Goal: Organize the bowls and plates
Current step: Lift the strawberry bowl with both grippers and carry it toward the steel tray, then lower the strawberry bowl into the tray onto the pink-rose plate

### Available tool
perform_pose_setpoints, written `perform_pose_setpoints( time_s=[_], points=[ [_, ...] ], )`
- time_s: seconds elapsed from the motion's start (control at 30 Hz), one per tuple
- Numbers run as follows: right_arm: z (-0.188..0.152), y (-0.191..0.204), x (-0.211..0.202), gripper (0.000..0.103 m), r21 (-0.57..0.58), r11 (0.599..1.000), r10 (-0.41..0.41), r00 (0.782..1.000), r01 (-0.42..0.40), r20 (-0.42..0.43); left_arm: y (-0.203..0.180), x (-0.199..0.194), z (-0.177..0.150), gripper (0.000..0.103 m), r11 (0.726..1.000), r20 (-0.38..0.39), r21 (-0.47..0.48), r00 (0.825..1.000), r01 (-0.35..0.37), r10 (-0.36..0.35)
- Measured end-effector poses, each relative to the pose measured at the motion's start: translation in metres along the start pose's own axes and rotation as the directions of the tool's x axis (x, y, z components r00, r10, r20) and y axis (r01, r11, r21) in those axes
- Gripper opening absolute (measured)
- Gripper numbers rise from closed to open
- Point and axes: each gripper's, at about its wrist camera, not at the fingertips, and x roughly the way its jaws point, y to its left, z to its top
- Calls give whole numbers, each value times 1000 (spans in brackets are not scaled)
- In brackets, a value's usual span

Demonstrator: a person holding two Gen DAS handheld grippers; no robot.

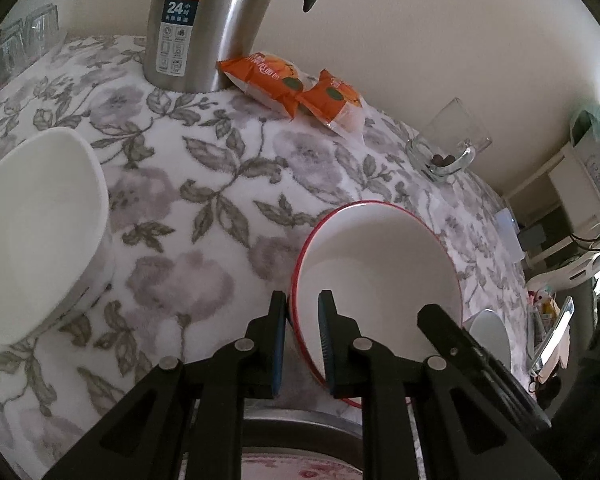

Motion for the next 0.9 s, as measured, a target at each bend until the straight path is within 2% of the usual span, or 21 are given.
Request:
perform_pose_setpoints(
  time_s=[0.1, 0.47, 0.9],
  points=[
    [2, 4, -11, 16, -6, 1000, 4, 1000, -4, 13, 0, -8, -1, 16, 1000, -1, -1, 1000, 16, -16],
    [-1, 28, -67, 16, -42, 999, 26, 999, -25, 42, -10, -74, -13, 16, 1000, 61, 9, 998, -1, 0],
    [-34, 36, -128, 16, -61, 998, 14, 998, -10, 65, -20, -129, -49, 16, 999, 100, 38, 995, -3, -1]
  ],
)
